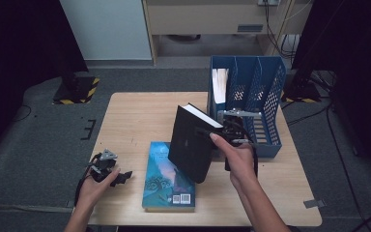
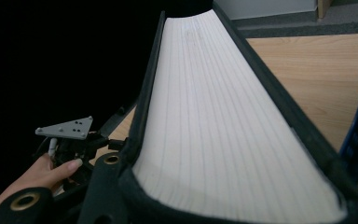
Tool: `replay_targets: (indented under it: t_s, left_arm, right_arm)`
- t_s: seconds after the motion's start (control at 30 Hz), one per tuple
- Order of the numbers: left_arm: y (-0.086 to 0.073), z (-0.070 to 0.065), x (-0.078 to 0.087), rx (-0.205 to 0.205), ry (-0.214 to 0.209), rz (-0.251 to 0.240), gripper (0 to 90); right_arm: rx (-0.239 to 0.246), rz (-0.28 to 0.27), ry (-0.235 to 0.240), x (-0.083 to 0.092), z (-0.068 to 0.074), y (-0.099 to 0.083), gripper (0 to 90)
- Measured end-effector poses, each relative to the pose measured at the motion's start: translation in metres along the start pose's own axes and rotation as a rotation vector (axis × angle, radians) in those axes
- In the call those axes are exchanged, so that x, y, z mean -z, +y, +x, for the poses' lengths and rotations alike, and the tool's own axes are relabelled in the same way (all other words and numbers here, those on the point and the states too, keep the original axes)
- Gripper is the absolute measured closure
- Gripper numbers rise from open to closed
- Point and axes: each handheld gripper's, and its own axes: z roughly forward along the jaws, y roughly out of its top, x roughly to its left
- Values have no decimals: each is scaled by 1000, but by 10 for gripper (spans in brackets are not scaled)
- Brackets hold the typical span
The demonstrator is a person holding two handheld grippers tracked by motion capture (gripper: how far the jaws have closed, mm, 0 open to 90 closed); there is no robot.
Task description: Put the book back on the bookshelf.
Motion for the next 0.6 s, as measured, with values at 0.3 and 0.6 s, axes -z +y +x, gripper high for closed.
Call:
replay_targets:
  t_s: [0.3,0.6]
  left_arm:
    - [-1,1,-2,9,15,4,98]
    - [-3,0,-3,-8,25,12,86]
  right_arm:
    - [-1,-5,-10,22,-5,-8,534]
    - [-18,-23,-24,45,-10,-19,534]
